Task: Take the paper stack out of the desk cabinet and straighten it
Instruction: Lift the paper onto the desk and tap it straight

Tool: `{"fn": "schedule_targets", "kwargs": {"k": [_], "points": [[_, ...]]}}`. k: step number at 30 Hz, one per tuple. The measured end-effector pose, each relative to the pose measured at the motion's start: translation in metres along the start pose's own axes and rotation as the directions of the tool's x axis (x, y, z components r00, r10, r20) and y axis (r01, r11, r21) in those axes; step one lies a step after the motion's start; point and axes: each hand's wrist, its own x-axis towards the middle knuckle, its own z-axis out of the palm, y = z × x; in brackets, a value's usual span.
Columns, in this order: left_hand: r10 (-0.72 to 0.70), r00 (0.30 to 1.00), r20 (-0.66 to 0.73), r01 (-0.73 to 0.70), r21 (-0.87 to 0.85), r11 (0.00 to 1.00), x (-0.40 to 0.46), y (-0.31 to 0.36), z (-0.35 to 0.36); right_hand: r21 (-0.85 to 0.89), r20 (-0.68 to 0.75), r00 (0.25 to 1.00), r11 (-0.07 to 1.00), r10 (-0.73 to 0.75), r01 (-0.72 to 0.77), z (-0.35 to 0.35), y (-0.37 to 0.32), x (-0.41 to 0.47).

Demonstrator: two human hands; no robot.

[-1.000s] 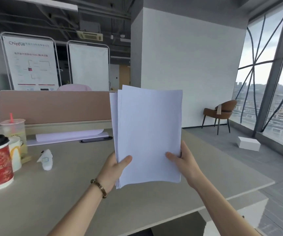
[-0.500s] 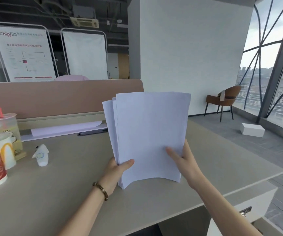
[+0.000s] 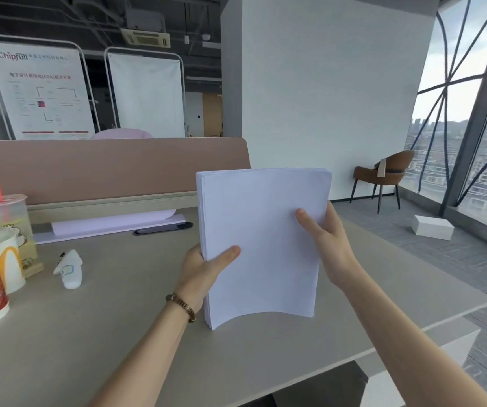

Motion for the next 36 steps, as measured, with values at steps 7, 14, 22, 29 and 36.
{"fn": "schedule_targets", "kwargs": {"k": [7, 14, 22, 29, 36], "points": [[0.043, 0.997, -0.07, -0.042, 0.015, 0.999, 0.002, 0.0, 0.005, 0.014, -0.066, 0.998, 1.0, -0.016, 0.017, 0.006, 0.009, -0.002], [-0.005, 1.0, -0.017, 0.003, -0.071, 0.997, -0.002, 0.005, -0.002, -0.002, -0.05, 0.998, 1.0, -0.025, 0.025, 0.003, 0.018, -0.009], [-0.013, 0.994, -0.105, 0.012, -0.013, 1.0, -0.01, -0.011, 0.007, 0.031, -0.032, 0.999, 0.999, 0.033, -0.032, 0.011, 0.055, -0.032], [-0.118, 0.992, -0.051, 0.121, 0.051, 0.991, -0.015, -0.048, -0.001, -0.035, -0.021, 0.996, 0.996, 0.085, -0.086, 0.002, 0.082, -0.037], [-0.158, 0.986, -0.059, 0.164, 0.116, 0.98, -0.007, -0.053, -0.004, -0.091, 0.01, 0.986, 0.982, 0.169, -0.167, -0.002, 0.103, -0.045]]}}
